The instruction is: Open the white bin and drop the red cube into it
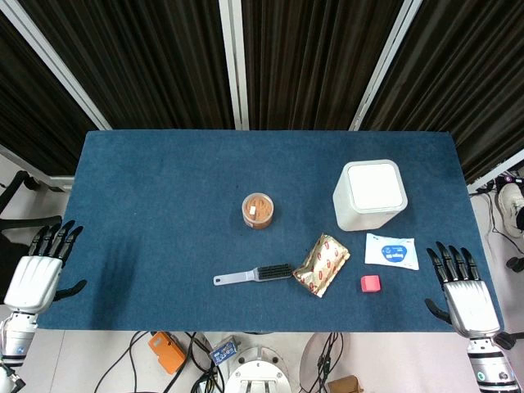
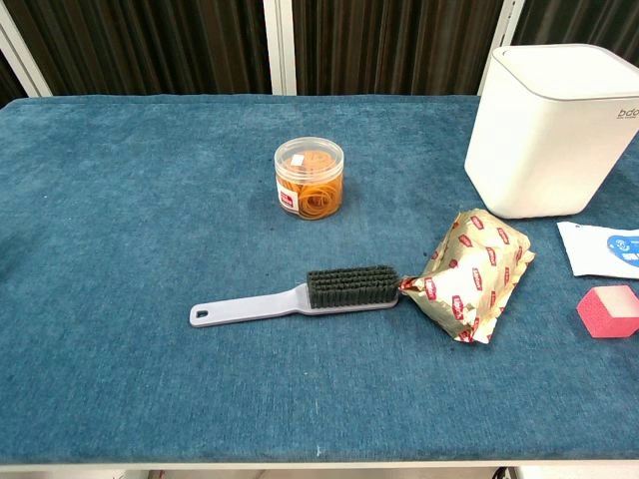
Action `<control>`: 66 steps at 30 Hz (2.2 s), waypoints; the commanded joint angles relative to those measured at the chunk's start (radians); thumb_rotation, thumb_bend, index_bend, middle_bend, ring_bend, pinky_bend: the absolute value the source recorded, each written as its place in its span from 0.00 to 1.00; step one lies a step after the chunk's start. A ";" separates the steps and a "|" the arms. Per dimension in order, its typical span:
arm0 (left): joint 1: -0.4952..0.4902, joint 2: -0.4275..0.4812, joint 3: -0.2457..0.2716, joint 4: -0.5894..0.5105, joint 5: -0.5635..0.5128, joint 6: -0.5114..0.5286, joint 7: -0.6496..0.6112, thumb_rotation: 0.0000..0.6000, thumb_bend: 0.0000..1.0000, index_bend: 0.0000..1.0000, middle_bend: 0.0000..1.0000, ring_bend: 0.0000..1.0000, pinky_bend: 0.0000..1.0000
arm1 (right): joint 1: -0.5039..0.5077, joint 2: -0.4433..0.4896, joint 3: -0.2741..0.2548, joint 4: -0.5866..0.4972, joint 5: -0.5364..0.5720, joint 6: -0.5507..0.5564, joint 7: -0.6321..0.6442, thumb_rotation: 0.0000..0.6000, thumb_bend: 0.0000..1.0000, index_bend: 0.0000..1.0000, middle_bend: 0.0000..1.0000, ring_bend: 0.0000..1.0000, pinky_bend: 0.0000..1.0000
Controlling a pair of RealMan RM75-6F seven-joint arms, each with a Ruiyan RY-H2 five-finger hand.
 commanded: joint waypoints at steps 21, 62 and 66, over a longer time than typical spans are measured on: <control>-0.043 0.018 -0.037 -0.018 -0.083 -0.082 -0.012 1.00 0.09 0.00 0.00 0.00 0.00 | 0.309 0.063 0.234 -0.261 0.215 -0.318 -0.192 1.00 0.33 0.00 0.08 0.00 0.00; -0.053 0.039 -0.036 -0.014 -0.086 -0.083 -0.059 1.00 0.09 0.00 0.00 0.00 0.00 | 0.402 0.034 0.186 -0.215 0.273 -0.229 -0.185 1.00 0.33 0.00 0.20 0.01 0.00; -0.055 0.039 -0.035 -0.016 -0.086 -0.087 -0.056 1.00 0.09 0.00 0.00 0.00 0.00 | 0.352 0.034 0.161 -0.188 0.124 -0.086 -0.183 1.00 0.33 0.00 0.13 0.00 0.00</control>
